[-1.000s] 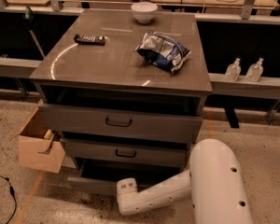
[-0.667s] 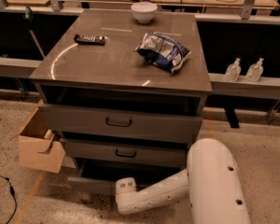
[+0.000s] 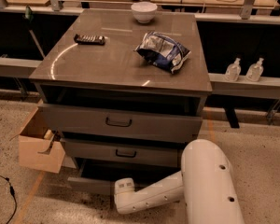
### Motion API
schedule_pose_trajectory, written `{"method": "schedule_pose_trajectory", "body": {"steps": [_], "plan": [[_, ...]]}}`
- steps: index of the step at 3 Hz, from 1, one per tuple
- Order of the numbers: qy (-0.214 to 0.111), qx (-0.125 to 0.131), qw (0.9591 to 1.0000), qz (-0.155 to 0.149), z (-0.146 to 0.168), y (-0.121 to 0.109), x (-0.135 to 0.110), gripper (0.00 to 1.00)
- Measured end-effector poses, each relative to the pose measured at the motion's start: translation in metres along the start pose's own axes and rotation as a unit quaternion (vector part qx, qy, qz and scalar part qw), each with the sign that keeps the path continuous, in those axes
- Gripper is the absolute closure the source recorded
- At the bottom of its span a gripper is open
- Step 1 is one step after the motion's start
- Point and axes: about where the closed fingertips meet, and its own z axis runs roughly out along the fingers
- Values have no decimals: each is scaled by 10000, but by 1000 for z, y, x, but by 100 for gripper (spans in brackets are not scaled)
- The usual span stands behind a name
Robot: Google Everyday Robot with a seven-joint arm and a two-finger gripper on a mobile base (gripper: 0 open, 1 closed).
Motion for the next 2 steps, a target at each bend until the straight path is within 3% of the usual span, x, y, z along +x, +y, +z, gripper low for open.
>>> {"method": "schedule_pose_trajectory", "body": {"steps": [1, 2], "plan": [[64, 7, 10000, -22, 14, 1, 3, 59], [130, 25, 9999, -46, 24, 0, 7, 74]]}}
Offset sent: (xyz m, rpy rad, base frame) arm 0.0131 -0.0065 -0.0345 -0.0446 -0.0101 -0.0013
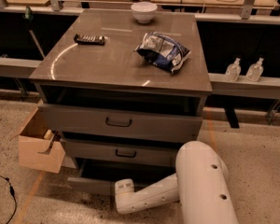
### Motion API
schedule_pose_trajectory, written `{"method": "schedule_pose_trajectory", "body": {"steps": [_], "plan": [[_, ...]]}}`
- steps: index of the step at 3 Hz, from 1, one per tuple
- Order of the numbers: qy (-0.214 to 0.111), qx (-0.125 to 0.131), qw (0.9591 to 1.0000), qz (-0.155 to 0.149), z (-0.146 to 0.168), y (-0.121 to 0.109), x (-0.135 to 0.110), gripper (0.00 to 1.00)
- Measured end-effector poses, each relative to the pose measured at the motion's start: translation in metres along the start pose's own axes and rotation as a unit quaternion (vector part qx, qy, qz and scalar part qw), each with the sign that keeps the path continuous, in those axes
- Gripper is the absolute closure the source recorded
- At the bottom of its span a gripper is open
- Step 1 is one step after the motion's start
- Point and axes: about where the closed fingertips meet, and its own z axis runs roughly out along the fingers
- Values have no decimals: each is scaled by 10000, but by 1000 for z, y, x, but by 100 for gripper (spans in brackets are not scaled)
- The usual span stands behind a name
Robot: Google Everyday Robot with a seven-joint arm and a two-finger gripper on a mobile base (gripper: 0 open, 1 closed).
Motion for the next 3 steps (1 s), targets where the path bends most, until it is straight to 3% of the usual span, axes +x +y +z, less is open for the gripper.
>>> {"method": "schedule_pose_trajectory", "body": {"steps": [1, 3], "plan": [[58, -5, 10000, -4, 5, 1, 4, 97], [137, -78, 9999, 62, -3, 11, 12, 100]]}}
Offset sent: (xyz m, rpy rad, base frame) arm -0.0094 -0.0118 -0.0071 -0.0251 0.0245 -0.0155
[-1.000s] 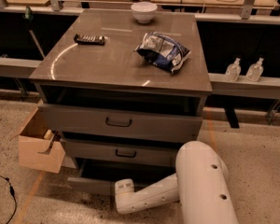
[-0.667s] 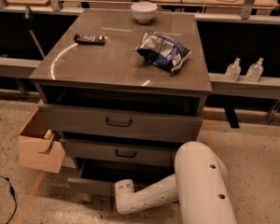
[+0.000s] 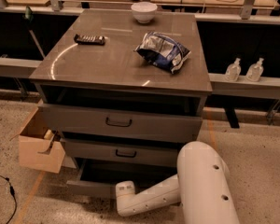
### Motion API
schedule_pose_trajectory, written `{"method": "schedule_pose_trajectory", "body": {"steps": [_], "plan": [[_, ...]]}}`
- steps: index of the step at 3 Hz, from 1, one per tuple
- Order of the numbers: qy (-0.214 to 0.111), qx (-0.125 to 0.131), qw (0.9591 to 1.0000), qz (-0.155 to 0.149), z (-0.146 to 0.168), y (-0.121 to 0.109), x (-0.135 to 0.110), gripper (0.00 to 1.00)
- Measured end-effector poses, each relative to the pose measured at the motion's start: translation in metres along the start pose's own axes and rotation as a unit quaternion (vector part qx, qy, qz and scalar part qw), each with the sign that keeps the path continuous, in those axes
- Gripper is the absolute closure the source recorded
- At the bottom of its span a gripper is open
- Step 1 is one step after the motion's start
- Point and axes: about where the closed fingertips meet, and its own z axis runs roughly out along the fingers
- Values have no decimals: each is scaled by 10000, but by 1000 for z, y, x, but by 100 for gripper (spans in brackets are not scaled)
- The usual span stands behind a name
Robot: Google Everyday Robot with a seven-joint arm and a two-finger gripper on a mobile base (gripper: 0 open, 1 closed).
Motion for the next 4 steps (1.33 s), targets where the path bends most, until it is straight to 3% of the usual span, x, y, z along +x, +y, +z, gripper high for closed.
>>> {"method": "schedule_pose_trajectory", "body": {"steps": [3, 4], "plan": [[4, -75, 9999, 114, -14, 18, 4, 100], [-49, -107, 9998, 172, -25, 33, 1, 100]]}}
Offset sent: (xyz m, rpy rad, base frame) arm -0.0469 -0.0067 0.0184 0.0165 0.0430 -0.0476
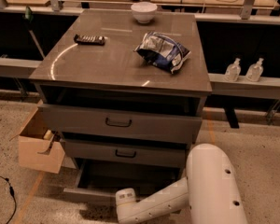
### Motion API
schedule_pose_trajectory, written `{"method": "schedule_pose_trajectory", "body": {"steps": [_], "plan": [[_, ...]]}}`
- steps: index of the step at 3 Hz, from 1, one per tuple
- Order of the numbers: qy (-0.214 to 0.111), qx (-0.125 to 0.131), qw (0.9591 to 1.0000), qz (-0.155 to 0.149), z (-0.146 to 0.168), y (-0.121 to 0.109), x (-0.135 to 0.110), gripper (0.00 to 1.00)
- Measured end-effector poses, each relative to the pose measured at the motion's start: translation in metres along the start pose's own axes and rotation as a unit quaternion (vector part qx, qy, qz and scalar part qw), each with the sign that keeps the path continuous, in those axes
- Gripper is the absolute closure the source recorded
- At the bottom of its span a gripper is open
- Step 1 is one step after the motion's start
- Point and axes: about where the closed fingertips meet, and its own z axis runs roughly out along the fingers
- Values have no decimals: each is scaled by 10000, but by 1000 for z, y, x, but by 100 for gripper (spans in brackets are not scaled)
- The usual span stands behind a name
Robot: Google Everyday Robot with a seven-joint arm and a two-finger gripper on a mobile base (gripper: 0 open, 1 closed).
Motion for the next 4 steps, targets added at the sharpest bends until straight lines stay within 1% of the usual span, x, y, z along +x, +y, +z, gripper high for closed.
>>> {"method": "schedule_pose_trajectory", "body": {"steps": [1, 2, 3, 4], "plan": [[-7, 23, 10000, -1, -1, 1, 0, 100], [-91, 277, 9996, -10, -7, 11, -4, 100], [-97, 310, 9995, -15, -7, 11, -5, 100], [-170, 720, 9972, -78, -8, 14, -11, 100]]}}
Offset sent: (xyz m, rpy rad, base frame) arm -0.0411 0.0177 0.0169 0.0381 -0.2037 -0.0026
